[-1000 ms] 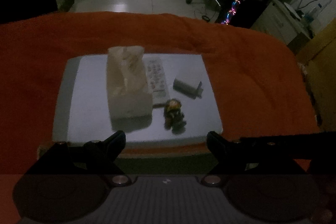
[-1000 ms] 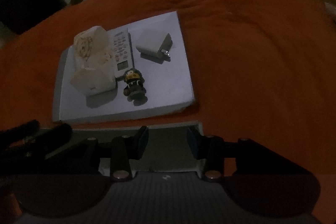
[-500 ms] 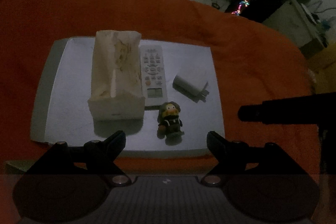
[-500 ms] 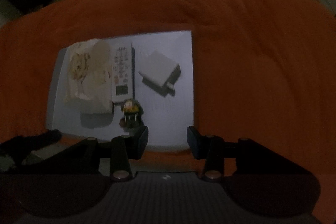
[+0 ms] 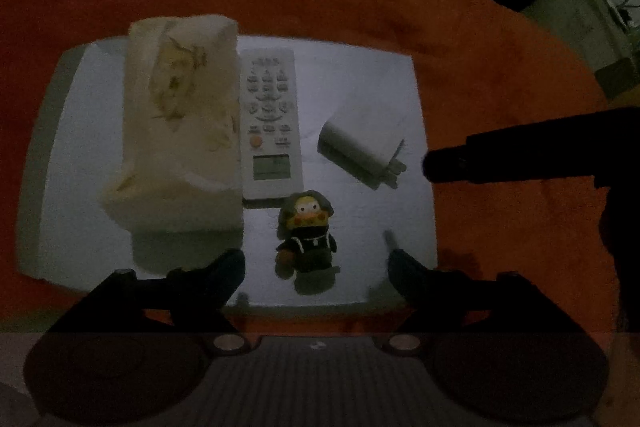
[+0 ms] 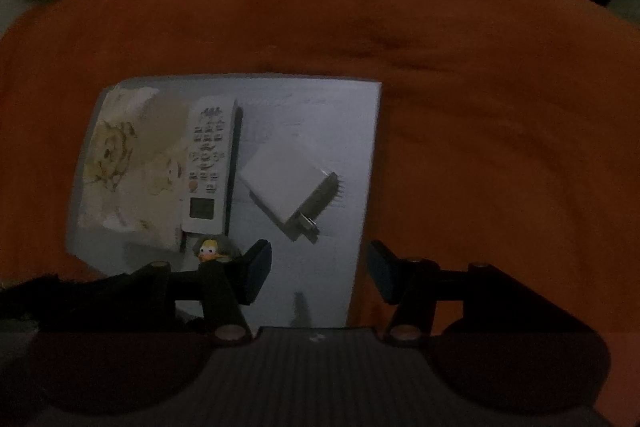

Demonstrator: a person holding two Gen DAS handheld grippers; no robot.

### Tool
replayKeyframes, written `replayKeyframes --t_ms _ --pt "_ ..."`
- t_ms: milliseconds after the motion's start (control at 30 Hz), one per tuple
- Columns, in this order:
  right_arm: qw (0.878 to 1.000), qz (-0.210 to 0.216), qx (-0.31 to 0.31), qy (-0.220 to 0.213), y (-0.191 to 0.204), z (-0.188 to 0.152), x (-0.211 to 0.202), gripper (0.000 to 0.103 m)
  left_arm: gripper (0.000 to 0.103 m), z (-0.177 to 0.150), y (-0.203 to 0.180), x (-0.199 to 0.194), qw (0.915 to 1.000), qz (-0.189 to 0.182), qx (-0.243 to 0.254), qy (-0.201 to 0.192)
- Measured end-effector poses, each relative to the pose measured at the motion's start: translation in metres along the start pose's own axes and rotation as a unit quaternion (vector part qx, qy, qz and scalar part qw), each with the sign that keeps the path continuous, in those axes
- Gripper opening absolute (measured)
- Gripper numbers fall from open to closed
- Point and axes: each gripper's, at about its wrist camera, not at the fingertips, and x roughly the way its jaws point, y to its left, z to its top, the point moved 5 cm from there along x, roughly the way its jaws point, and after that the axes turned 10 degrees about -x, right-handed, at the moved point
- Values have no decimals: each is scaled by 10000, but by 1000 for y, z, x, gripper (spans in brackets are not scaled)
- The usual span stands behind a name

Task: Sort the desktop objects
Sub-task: 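Move both open tools over the paper sheet toward the figurine and charger, then grasp the white square charger with the right tool while the left tool grasps the figurine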

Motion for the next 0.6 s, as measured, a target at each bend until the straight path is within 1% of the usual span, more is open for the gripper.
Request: replayKeyframes --t_ms 67,133,300,400,467,533,600 --pt "9998 26 -199 23 1 6 8 58 71 3 -1 6 9999 19 -59 89" --pt "9993 1 -381 38 0 12 17 58 63 5 -1 12 9997 18 -116 191" --pt "9982 82 -597 77 -3 25 38 58 62 7 -2 23 9993 54 -188 318" --pt "9980 148 -611 88 -3 28 49 59 62 5 -4 28 9991 97 -163 380" --pt "9977 205 -637 87 -3 28 53 62 62 5 -5 30 9990 134 -155 389" --pt "9974 301 -653 88 -3 29 54 63 62 6 -6 32 9990 174 -149 386" --pt "9968 309 -733 76 -1 31 55 63 62 6 -8 33 9989 213 -143 383"
